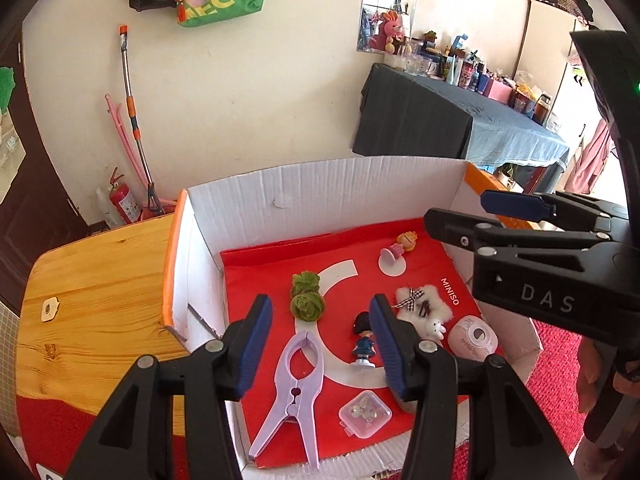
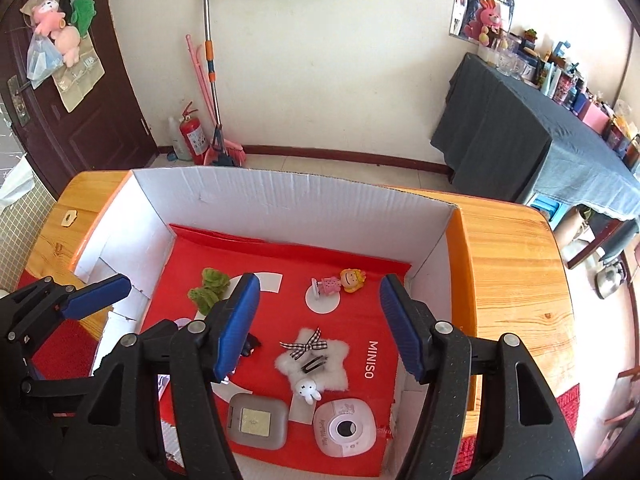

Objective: Organize objects
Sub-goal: 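Withdraw both tools from the box toward the yellow cap and white lid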

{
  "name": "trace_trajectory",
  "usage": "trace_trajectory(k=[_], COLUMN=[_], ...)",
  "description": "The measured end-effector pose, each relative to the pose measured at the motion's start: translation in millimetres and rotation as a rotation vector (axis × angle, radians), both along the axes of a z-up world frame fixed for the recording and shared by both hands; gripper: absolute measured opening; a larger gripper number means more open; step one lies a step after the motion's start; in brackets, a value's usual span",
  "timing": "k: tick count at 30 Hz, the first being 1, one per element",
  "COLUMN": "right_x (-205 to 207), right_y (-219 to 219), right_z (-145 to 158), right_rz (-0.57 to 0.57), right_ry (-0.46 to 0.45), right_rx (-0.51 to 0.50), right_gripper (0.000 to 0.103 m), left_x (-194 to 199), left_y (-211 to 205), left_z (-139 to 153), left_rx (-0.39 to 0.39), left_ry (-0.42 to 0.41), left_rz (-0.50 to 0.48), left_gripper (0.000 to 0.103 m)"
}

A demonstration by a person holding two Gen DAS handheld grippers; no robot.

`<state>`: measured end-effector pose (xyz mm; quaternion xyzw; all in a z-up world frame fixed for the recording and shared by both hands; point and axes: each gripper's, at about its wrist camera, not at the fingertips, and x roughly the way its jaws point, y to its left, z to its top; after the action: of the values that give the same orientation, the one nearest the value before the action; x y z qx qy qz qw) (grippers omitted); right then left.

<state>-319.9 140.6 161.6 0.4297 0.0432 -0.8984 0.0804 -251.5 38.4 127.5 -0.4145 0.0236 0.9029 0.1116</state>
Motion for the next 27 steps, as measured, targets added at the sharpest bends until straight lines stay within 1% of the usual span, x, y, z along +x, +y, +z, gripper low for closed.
trace_trajectory(k=[4, 6, 9, 12, 13, 14, 18, 20, 23, 27], right_x=[26, 38, 56, 76, 82, 89, 116, 131, 152, 173], right_y=[-4, -5, -2, 0, 2, 4, 13, 16, 18, 22], right_z=[15, 21, 29, 33, 35, 36, 39, 39, 37, 23], right_rz=[0.032, 0.037, 0.052, 0.061, 0.061, 0.061, 0.068, 0.074, 0.079, 0.092], right_ry=[0.058, 0.091, 0.13, 0.169, 0.181, 0.19, 0.226, 0.251, 0.279, 0.264], right_rx=[-0.03, -0.039, -0.062, -0.067, -0.074, -0.083, -0.117, -0.106, -0.096, -0.117], right_gripper=[0.065, 0.066, 0.069, 0.071, 0.073, 0.074, 0.075, 0.08, 0.084, 0.086], left_x=[22, 33, 49, 68, 74, 80, 102, 112, 125, 140], left_y=[-6, -10, -15, -18, -19, -20, -20, -18, -15, -17], left_z=[8, 12, 16, 20, 21, 21, 21, 18, 11, -4], left_rx=[0.02, 0.033, 0.057, 0.059, 0.064, 0.073, 0.094, 0.084, 0.065, 0.094], left_ry=[0.055, 0.074, 0.104, 0.146, 0.154, 0.159, 0.169, 0.18, 0.193, 0.167], left_rz=[0.012, 0.011, 0.01, 0.02, 0.02, 0.017, -0.001, -0.008, -0.004, -0.003], left_gripper=[0.061, 0.061, 0.066, 0.068, 0.071, 0.074, 0.075, 0.079, 0.08, 0.08])
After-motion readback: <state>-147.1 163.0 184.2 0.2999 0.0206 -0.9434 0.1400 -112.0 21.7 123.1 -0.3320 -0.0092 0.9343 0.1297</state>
